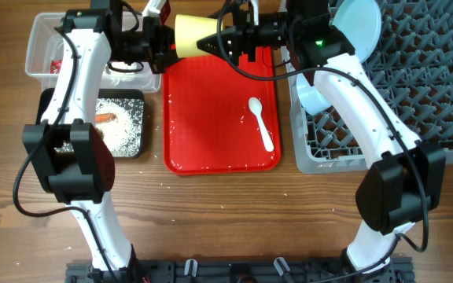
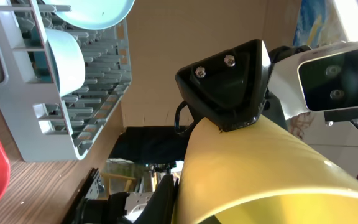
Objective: Sort waste into correct bins and load items into the dishwasher rack
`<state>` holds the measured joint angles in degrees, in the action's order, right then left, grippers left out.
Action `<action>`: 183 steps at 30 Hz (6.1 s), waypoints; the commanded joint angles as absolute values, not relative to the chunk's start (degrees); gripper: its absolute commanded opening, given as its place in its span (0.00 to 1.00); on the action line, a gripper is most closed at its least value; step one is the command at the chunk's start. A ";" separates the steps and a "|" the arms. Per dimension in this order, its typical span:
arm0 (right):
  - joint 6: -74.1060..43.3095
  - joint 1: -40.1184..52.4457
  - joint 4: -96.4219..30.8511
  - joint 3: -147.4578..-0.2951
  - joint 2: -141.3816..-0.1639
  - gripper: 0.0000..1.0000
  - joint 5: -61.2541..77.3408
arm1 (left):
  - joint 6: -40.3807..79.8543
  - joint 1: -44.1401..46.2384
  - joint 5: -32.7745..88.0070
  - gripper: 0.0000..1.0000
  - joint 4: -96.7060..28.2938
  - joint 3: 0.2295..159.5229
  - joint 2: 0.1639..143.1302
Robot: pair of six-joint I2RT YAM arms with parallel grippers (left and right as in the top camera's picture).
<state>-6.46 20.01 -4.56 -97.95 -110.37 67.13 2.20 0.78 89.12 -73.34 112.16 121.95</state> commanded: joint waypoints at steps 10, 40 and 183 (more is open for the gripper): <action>-6.17 23.05 -3.44 -98.72 -110.28 0.38 74.04 | 1.87 1.26 87.44 0.31 -72.88 112.73 121.49; -4.58 17.10 -12.21 -98.21 -110.28 0.89 71.70 | 1.72 2.92 90.35 0.04 -72.90 112.73 121.49; -4.67 20.93 -41.19 -87.53 -127.35 0.09 15.14 | 14.61 -0.64 20.69 1.00 -62.96 112.73 121.51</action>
<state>-3.68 20.80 -40.01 -87.94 -124.09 14.41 14.11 -0.71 20.82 -62.96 112.05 122.04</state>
